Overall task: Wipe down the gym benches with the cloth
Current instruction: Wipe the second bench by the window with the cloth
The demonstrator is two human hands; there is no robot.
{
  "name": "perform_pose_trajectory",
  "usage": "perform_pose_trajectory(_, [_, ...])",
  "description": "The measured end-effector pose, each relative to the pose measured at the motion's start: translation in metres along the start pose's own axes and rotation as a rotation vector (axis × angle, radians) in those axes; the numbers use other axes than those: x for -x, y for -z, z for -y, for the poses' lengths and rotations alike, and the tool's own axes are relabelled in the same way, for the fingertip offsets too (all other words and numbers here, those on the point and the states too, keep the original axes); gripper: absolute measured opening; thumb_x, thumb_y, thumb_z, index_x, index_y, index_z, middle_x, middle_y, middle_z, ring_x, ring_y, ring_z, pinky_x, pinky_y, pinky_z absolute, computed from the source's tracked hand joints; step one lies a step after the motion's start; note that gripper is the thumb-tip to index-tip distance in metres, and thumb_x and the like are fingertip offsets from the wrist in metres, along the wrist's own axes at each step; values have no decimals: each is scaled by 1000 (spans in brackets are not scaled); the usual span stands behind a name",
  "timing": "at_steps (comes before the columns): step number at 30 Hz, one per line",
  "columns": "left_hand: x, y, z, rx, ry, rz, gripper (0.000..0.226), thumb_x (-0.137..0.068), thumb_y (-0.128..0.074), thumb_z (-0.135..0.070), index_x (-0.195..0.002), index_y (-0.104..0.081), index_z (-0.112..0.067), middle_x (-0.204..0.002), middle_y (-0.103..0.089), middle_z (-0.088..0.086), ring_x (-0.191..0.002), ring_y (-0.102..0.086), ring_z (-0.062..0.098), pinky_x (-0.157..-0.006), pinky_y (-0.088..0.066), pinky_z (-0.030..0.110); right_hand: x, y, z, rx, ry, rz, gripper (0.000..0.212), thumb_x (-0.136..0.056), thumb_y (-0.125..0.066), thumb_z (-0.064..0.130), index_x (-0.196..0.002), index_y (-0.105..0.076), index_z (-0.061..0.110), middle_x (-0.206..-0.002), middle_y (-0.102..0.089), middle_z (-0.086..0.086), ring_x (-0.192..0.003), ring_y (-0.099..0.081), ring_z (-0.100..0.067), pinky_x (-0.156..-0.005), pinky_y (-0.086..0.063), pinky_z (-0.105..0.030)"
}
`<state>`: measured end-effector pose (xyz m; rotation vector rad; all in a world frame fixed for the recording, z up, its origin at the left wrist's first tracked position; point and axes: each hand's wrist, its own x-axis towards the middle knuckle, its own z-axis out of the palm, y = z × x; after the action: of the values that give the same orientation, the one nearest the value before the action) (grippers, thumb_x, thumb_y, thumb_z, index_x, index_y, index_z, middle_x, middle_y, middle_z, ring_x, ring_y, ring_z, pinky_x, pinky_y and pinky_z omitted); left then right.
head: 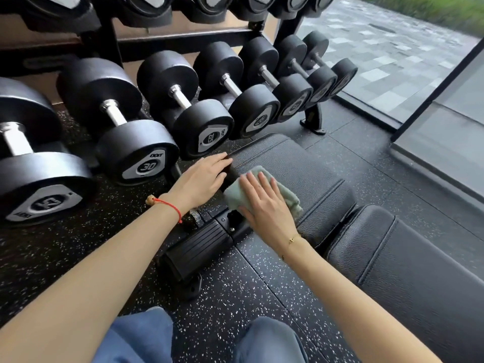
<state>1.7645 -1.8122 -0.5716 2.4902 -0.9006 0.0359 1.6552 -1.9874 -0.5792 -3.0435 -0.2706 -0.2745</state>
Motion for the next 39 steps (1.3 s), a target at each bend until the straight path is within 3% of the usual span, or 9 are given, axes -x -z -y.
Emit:
perform_pose_trajectory(3, [3, 5, 1, 5, 10, 3, 47, -102, -42, -21, -148, -38, -14, -156, -33, 4, -145, -28, 16, -121, -19, 36, -24, -4, 14, 30, -48, 20, 65, -102, -47, 29, -155, -15, 9, -163, -14, -9, -151, -5, -28, -124, -1, -41])
perform_pose_trajectory(6, [8, 8, -1, 4, 6, 32, 48, -102, -42, -23, -149, -35, -16, -157, -30, 3, -146, -25, 15, -122, -17, 37, 6, 7, 6, 20, -35, -6, 64, -100, -53, 24, -154, -22, 10, -161, -18, -8, -151, -10, -25, -124, -5, -40])
perform_pose_trajectory(10, [10, 11, -1, 0, -1, 42, 49, -103, -41, -24, -151, -32, -18, -158, -28, 2, -147, -24, 15, -122, -16, 36, 57, 19, -12, -66, -82, -57, 64, -97, -56, 39, -150, -35, 9, -157, -31, -9, -148, -21, -25, -123, -16, -43])
perform_pose_trajectory(15, [5, 8, -4, 11, 1, 27, 50, -102, -41, -22, -151, -32, -16, -158, -29, 3, -146, -25, 17, -121, -19, 37, -10, 17, 0, -105, -69, 61, 70, -99, -47, 45, -154, -21, 11, -162, -16, -7, -151, -7, -25, -124, -2, -42])
perform_pose_trajectory(18, [3, 3, -7, 29, 16, 28, 48, -102, -39, -18, -150, -34, -14, -157, -30, 5, -145, -27, 18, -120, -20, 38, -27, 15, 5, -144, -76, 78, 70, -98, -49, 42, -154, -21, 10, -162, -16, -8, -151, -7, -26, -123, -2, -42])
perform_pose_trajectory(24, [3, -3, -6, 29, 20, 64, 48, -102, -39, -23, -150, -34, -18, -158, -28, 4, -146, -26, 18, -121, -20, 40, 63, 14, -28, -130, 3, -79, 66, -95, -57, 42, -150, -34, 13, -158, -31, -6, -149, -20, -24, -123, -14, -46])
perform_pose_trajectory(32, [0, -7, -18, 32, 52, 9, 46, -102, -40, -24, -147, -39, -14, -156, -32, 5, -145, -27, 19, -121, -18, 40, -7, 11, -14, -178, -86, 34, 73, -95, -50, 50, -154, -24, 16, -162, -20, -3, -151, -8, -22, -123, -5, -45])
perform_pose_trajectory(36, [-3, -10, -26, -33, 31, 37, 50, -102, -39, -28, -150, -33, -15, -158, -28, 4, -148, -21, 19, -122, -13, 41, 57, 10, -37, -218, -45, -48, 69, -95, -41, 61, -153, -25, 28, -161, -22, 6, -151, -8, -13, -124, -5, -41])
perform_pose_trajectory(39, [-3, -10, -28, -56, 42, 58, 53, -103, -38, -32, -152, -28, -16, -160, -25, 3, -149, -17, 20, -122, -11, 41, 76, 16, -87, -296, -203, -107, 68, -93, -43, 62, -150, -36, 24, -158, -30, 3, -150, -15, -13, -123, -11, -44])
